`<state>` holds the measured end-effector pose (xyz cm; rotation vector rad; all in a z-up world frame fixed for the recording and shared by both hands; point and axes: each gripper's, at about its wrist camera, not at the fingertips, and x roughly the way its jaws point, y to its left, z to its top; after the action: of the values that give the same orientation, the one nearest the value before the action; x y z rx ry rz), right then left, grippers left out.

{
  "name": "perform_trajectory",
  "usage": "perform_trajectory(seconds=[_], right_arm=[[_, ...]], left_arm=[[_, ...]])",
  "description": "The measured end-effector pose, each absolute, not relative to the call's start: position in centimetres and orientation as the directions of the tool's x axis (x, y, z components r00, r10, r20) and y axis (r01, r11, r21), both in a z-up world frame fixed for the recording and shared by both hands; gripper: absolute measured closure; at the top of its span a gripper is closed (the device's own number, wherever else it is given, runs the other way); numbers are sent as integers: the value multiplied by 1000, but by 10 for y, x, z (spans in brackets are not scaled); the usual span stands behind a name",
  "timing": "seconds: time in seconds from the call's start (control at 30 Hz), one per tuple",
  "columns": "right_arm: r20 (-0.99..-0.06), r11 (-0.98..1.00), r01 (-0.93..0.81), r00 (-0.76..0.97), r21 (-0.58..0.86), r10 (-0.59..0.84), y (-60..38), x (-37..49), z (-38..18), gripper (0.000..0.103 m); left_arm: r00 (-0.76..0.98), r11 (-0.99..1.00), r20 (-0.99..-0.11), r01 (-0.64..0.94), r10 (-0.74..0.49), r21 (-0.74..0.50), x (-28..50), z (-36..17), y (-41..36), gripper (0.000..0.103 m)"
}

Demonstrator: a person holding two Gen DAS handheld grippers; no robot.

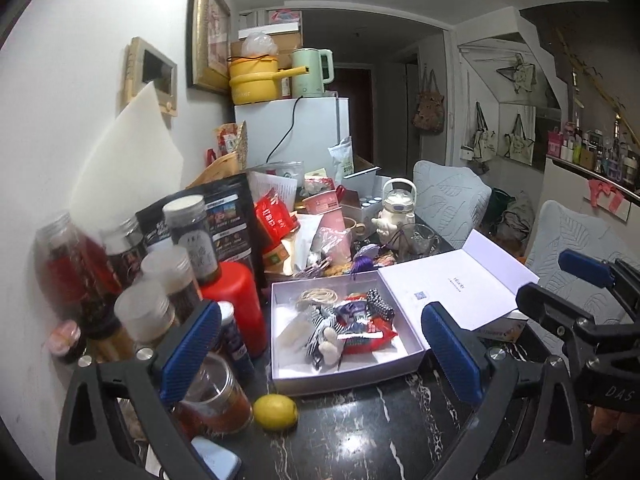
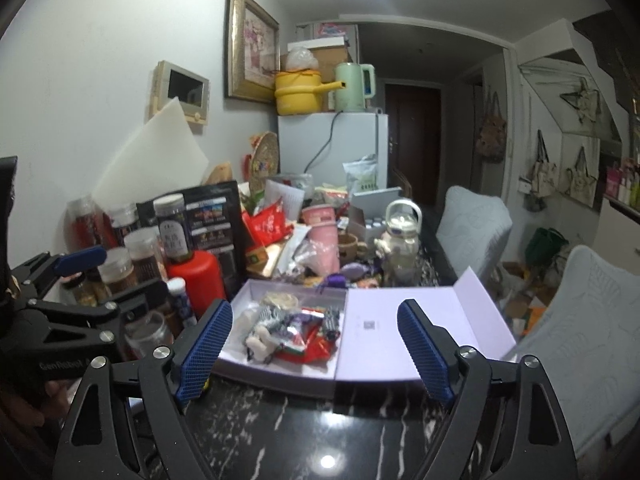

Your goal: Organize soft objects

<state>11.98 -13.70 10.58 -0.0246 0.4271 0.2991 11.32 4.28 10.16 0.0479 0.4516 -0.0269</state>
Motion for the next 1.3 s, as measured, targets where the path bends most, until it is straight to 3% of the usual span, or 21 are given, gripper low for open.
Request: perform_trajectory(seconds=[0.6, 1.3], right_arm=[[-503, 963, -263, 825, 66, 260, -132, 95, 54, 17], [-532, 958, -278, 802, 72, 273, -127, 97, 42, 17]], left_arm=[[848, 999, -528, 47, -37, 5, 96, 48, 52, 1], [831, 999, -555, 34, -33, -8, 102, 40, 55, 1]])
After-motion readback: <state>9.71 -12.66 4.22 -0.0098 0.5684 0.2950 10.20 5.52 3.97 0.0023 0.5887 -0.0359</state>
